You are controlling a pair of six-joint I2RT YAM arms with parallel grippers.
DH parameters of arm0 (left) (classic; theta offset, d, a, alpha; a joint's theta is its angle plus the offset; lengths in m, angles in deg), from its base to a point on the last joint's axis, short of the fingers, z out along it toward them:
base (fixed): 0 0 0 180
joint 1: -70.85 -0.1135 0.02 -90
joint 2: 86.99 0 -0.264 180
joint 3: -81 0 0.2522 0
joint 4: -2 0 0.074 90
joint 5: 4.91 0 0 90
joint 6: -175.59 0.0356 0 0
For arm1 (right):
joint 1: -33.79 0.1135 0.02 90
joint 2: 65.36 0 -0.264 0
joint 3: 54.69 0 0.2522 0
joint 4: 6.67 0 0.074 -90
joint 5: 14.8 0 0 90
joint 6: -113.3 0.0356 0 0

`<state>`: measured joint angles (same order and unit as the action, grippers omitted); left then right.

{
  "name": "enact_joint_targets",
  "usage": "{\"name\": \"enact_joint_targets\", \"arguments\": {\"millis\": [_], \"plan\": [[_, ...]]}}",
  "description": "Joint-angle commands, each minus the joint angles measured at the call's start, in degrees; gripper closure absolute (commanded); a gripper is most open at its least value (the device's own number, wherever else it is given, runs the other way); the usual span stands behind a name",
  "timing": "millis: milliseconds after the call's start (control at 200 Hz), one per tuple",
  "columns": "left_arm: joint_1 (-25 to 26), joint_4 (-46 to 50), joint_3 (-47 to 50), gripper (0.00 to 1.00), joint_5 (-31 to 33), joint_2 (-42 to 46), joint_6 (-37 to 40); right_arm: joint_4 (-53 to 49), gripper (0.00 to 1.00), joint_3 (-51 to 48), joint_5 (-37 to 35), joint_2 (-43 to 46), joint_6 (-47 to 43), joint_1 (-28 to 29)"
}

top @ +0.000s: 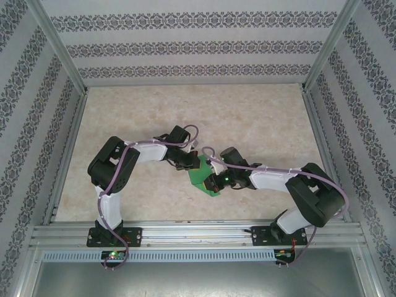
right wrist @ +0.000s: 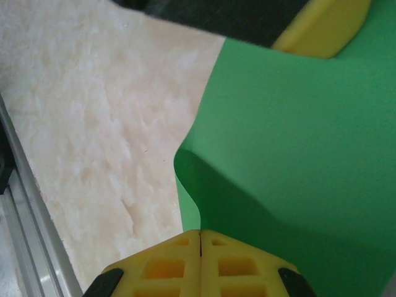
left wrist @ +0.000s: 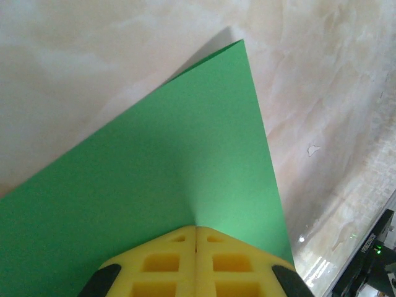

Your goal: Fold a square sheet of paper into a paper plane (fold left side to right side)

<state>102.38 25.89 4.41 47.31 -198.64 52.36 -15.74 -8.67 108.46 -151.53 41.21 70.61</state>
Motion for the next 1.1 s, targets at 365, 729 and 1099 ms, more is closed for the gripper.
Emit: {"name": "enact_joint_targets", "arguments": {"millis": [365,729,1099], "plan": [[0.9,3.5,0.3,1.00,0.7,-2.3,2.9,-1.4,1.00,2.8,-5.5,-0.2,-0.9,-2.4],[0.9,3.8,0.2,1.00,0.8,-2.4,3.1,-2.3,1.00,3.9,-6.6,-2.0,-1.4,-2.6],[1.0,3.7,0.1,1.00,0.8,-2.6,2.9,-2.7,1.00,4.3,-7.2,-3.8,-1.7,-2.6]]}}
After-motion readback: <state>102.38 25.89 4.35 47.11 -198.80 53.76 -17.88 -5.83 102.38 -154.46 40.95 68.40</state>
